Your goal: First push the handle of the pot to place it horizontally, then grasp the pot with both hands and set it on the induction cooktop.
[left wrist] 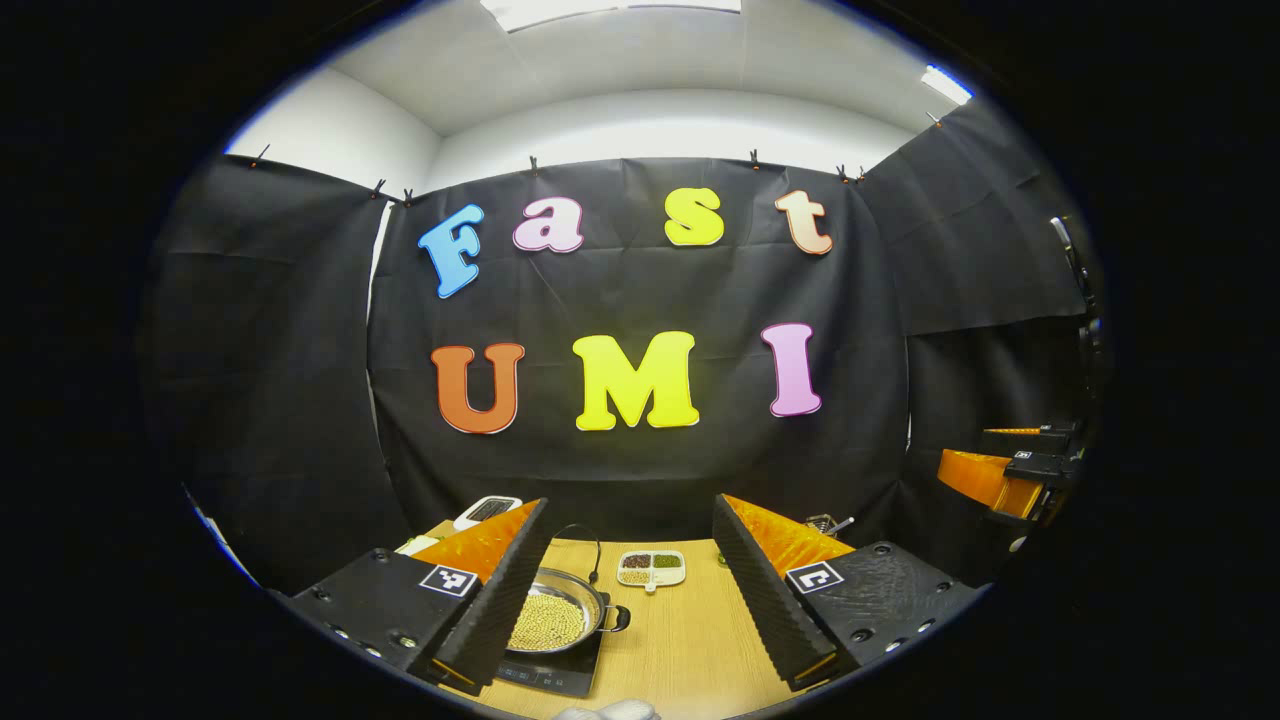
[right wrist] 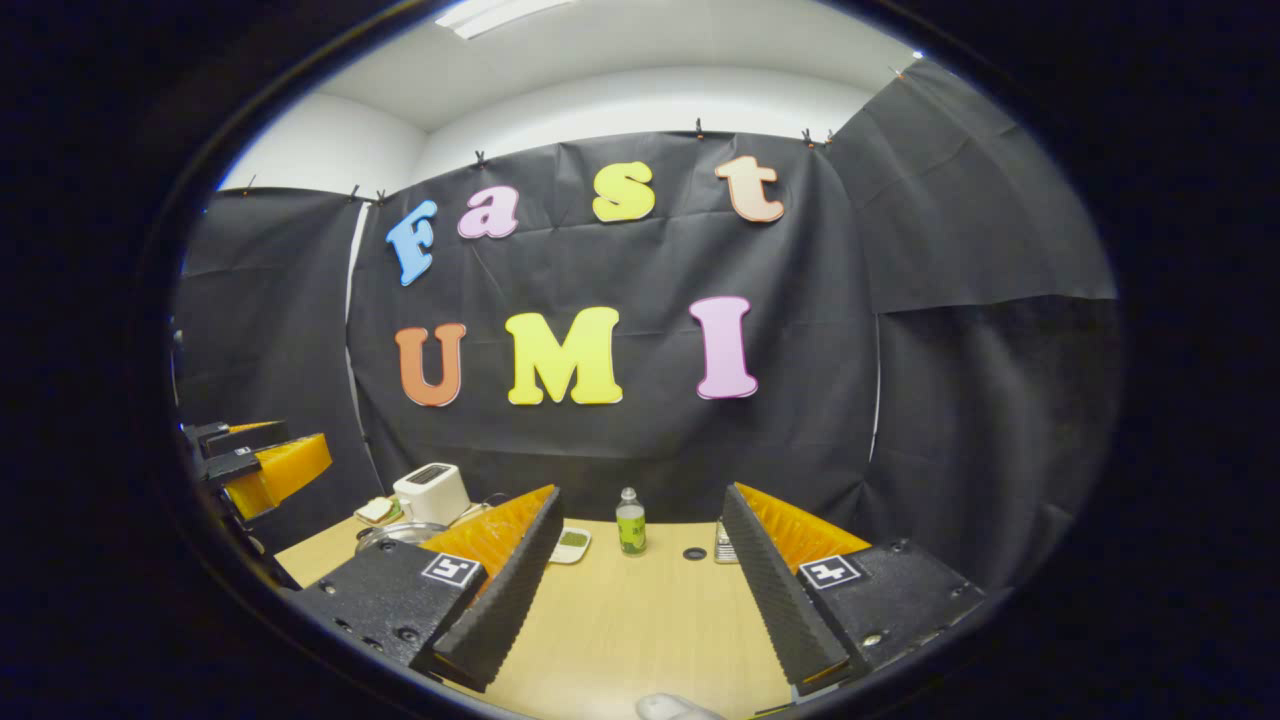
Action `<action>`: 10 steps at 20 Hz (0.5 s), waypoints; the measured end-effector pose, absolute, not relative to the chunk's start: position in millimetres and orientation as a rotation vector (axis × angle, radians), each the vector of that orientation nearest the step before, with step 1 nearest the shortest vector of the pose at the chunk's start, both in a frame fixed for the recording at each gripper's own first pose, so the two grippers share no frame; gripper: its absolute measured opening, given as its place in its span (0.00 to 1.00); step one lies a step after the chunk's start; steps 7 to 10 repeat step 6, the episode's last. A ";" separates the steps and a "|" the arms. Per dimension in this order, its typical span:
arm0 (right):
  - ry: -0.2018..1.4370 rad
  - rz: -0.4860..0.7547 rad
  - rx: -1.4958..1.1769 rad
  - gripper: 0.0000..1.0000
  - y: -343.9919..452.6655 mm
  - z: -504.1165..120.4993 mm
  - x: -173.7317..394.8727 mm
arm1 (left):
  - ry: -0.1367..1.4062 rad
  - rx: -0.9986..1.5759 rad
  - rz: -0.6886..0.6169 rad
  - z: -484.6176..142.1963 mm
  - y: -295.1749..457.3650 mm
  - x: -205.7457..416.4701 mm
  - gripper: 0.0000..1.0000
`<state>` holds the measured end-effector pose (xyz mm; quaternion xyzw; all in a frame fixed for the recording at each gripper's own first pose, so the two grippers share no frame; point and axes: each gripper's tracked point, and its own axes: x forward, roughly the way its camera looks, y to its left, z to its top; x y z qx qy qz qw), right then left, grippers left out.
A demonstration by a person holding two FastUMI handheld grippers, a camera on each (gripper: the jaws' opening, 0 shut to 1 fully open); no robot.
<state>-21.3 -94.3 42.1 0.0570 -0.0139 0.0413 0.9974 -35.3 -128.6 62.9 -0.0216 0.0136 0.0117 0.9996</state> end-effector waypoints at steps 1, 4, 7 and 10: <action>-0.024 0.085 0.115 1.00 -96.6 41.3 -22.7 | 0.023 -0.039 0.026 64.8 -130.1 -37.4 0.96; -0.028 0.087 0.115 1.00 -104.6 42.7 -25.0 | 0.015 -0.040 0.023 68.6 -137.0 -40.8 0.96; -0.027 0.084 0.112 1.00 -109.3 42.5 -26.7 | 0.014 -0.042 0.025 69.5 -140.3 -40.5 0.96; -0.027 0.084 0.112 1.00 -109.3 42.5 -26.7 | 0.014 -0.042 0.025 69.5 -140.3 -40.5 0.96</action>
